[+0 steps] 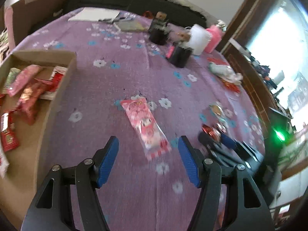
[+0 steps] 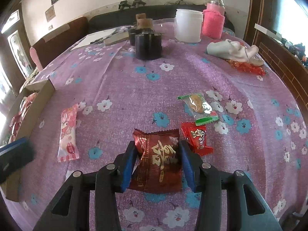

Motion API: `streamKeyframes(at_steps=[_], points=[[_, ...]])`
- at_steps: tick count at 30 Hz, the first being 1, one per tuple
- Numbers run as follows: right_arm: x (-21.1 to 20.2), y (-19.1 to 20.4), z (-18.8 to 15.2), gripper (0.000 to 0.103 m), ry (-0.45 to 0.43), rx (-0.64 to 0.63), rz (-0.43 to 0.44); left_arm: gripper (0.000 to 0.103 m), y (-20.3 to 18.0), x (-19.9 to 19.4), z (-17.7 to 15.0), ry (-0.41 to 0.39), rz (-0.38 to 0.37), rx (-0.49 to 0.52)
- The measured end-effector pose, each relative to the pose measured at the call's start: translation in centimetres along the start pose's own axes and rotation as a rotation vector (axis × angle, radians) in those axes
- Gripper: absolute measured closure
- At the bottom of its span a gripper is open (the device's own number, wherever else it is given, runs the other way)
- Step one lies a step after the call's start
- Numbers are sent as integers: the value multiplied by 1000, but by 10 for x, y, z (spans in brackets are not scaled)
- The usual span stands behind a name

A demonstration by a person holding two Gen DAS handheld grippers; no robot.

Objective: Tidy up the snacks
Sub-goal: 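Grasp the pink wrapped bar with the left tool while the right tool holds the candy bag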

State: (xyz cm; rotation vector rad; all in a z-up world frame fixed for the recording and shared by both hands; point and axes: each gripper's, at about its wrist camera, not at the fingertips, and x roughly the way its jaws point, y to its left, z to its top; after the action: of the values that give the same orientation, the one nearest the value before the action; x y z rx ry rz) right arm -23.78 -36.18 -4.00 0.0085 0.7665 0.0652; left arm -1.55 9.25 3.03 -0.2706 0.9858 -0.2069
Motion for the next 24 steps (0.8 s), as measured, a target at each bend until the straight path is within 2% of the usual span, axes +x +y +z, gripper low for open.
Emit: streamKeyframes(at_steps=[3,5,7,10,12,13,15,21,24], points=[[1,-2,1,54,6,10,15,40,-10,20,4,1,73,45],[2,-3,2,52,9,20,30,40,-14,33,4,23,87,65],[2,-4,3,47,13,26,50,40,-19,36,4,2,116,96],[1,-2,2,47,12,22,43,43,-26,40,2,-2,163,140],[1,-1,2,47,12,22,37,80,-28,39,0,-15,194,170],[1,-1,2,48,13,23,35,80,-29,39,-1,-20,207,187],[0,-2,1,57,11,28,27,81,-27,36,-2,-19,192,180],[-3,-3,1,59,-2,35,22,81,-18,11,-6,-46,127,136],[-8,-2,1,59,-28,42,48,81,-15,-9,-10,-71,94,120]])
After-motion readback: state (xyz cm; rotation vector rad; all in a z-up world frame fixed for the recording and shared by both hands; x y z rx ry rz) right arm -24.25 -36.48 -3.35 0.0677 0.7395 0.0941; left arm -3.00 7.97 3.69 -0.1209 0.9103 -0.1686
